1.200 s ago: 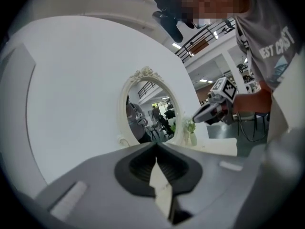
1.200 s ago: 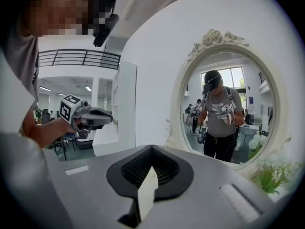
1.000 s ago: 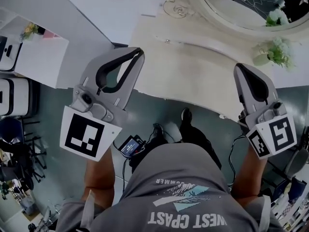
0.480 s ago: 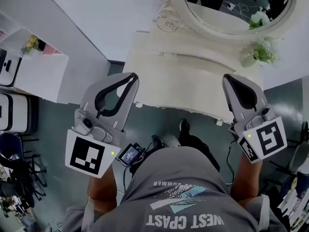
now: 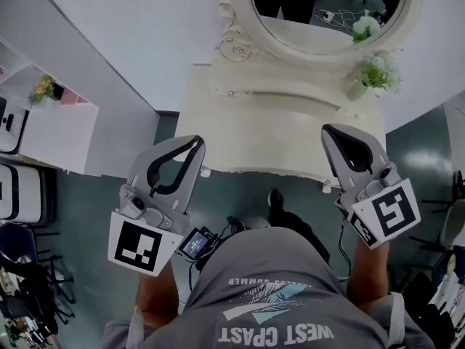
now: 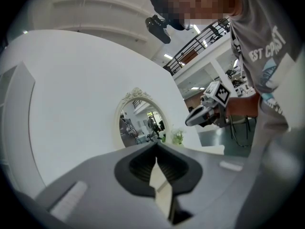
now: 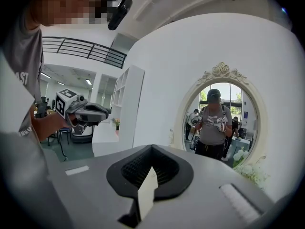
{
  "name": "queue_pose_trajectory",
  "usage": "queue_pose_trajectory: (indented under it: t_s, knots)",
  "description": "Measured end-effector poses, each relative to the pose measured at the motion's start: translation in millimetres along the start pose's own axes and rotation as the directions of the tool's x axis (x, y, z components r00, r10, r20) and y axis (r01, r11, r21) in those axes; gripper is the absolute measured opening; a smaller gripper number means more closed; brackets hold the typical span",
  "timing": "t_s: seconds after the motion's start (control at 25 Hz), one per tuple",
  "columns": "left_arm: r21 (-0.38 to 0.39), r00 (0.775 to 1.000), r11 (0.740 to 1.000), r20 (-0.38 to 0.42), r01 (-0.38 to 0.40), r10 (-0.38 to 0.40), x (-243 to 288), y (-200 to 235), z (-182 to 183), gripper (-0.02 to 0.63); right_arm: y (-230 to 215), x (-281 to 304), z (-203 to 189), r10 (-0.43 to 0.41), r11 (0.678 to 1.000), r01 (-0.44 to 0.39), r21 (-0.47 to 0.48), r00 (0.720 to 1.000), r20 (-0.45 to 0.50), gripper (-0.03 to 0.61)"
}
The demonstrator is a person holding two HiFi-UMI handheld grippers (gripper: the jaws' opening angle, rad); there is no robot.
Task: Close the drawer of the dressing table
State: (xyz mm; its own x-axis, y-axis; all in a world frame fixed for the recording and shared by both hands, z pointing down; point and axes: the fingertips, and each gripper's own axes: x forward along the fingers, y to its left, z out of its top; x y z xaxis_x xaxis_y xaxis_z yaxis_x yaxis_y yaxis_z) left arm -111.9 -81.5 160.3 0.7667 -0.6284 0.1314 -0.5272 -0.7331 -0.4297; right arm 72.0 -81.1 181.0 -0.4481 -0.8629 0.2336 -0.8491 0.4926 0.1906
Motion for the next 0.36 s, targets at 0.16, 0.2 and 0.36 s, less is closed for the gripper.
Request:
queue_pose_trajectory:
  t_s: [0.16, 0.2, 0.36]
  knots:
    - [0.01, 1.0, 1.0, 0.001, 0.005, -0.005, -1, -4, 5, 0.003, 0, -9, 1, -0.007, 1.0, 0.007, 0.003, 1.0, -0.002, 0.0]
    - [0.009, 1.0, 1.0, 0.0, 0.005, -0.005, -1, -5, 6, 0.003, -1, -10, 1, -0.008, 1.0, 0.008, 0.003, 1.0, -0.003, 0.0]
    - [0.003, 1.0, 1.0, -0.005, 0.007, -0.007, -3, -10, 9, 0.003, -1, -17, 2, -0.008, 1.0, 0.008, 0.003, 1.0, -0.008, 0.0]
